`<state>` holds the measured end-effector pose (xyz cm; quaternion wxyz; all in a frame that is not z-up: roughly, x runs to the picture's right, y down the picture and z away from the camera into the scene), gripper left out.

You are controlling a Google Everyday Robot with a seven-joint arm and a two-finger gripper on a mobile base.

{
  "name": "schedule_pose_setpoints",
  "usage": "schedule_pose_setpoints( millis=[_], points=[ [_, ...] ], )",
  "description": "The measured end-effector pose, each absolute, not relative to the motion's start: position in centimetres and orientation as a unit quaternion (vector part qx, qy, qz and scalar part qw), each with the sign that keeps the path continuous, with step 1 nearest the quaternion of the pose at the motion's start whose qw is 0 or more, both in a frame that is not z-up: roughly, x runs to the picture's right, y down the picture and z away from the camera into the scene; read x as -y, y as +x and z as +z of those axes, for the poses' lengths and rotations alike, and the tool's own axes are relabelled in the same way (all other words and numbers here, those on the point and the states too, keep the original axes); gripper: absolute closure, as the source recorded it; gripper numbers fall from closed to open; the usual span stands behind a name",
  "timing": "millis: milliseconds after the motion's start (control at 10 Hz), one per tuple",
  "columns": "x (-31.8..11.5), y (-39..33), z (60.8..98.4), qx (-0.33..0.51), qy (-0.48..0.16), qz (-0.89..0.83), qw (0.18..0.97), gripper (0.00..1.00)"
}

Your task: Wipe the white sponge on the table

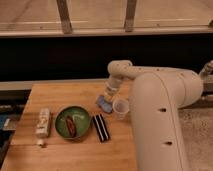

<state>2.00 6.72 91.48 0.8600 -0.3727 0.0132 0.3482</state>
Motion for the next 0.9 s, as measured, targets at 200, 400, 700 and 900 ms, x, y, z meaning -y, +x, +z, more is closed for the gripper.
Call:
schedule_pose_setpoints(
  millis=[200, 400, 700, 900],
  points=[
    [-6.3, 2.2, 92.0, -0.019, -0.369, 0.350, 0.861, 1.00],
    [-5.5, 1.9, 92.5, -0.019, -0.363, 0.350, 0.863, 1.00],
    [-4.1, -0.8, 94.1, -0.007, -0.364, 0.339, 0.868, 1.00],
    [-4.0, -2.4, 94.3, 0.000, -0.367, 0.319, 0.874, 1.00]
  ],
)
